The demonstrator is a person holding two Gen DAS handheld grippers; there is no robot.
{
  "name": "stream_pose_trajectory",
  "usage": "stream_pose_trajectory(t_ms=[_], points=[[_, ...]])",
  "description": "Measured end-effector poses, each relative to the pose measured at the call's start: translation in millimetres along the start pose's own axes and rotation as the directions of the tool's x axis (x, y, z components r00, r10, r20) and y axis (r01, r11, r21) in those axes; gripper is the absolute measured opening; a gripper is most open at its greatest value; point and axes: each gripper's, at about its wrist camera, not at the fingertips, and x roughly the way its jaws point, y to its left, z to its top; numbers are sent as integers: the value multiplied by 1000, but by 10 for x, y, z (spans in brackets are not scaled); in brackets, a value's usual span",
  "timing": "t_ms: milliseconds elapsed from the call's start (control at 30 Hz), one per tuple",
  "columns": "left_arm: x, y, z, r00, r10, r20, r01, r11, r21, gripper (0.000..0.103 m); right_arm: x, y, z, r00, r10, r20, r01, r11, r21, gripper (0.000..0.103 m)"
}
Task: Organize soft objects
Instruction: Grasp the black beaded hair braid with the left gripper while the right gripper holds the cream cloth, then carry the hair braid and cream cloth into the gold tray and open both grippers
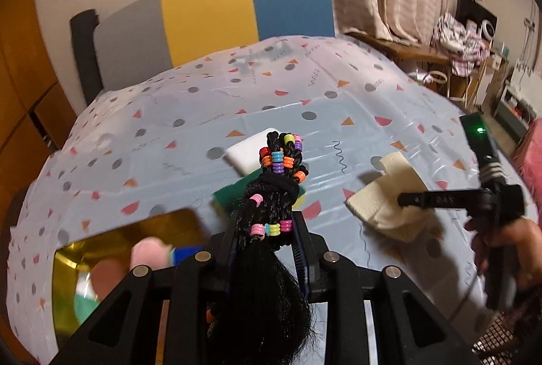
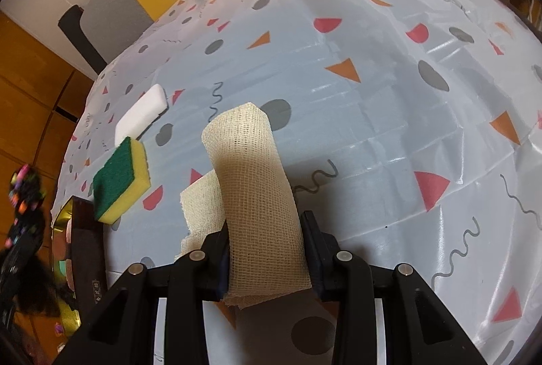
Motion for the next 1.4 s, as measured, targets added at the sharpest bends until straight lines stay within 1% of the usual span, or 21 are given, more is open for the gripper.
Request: stream_pose_trajectory(t_ms=[100,167,367,433,567,667,767,867,933,967,1033,1067,1133,1233,1333,1367,1400], points=[[-247,277,-163,1000,18,19,-17,999,-50,27,-42,18,-10,1000,4,16,-4,1000,-7,36],[-342,437,-259,999,33,20,-31,997,-77,27,-62,10,-13,1000,2,22,-2,1000,-4,36],[-502,996,-633,996,87,-20,-89,980,-177,27,-79,7,-26,1000,0,26,0,1000,-5,36],[-507,1172,-761,995,89,-44,-97,971,-218,27,-79,15,-36,1000,-2,26,2,1000,-8,36],[-506,1371,-1016,992,94,-81,-112,956,-269,27,-93,20,-49,999,-1,34,1,1000,-7,36],[-478,1460,-1185,988,106,-110,-133,952,-277,27,-122,10,-47,999,6,49,-6,1000,0,36],[-411,1534,-1345,984,99,-145,-137,950,-280,27,-163,-9,-49,998,23,63,-24,1000,11,36],[-330,1512,-1450,977,133,-169,-165,967,-192,28,-194,-3,-62,997,37,72,-38,999,13,36],[-283,1535,-1527,971,149,-189,-179,972,-152,32,-204,8,-73,996,40,75,-41,999,12,36],[-269,1575,-1566,968,153,-200,-185,971,-153,32,-208,9,-78,996,42,77,-43,999,12,36],[-251,1697,-1661,961,156,-230,-201,962,-187,41,-215,11,-88,996,45,77,-46,999,13,36],[-255,1740,-1700,960,147,-237,-197,959,-203,43,-222,12,-92,996,49,78,-50,999,14,36],[-336,1806,-1787,966,140,-218,-191,954,-231,46,-233,20,-101,995,56,82,-57,998,13,36],[-542,1854,-1855,979,153,-137,-185,945,-269,46,-267,57,-109,993,70,97,-70,998,-2,36],[-771,1895,-1883,978,203,-48,-208,923,-324,46,-308,123,-136,989,92,114,-90,996,-26,36],[-836,1911,-1886,977,211,-23,-206,916,-345,46,-328,150,-148,987,103,120,-99,994,-35,36],[-905,1931,-1897,978,207,11,-188,906,-378,46,-356,179,-164,985,119,128,-114,993,-42,36]])
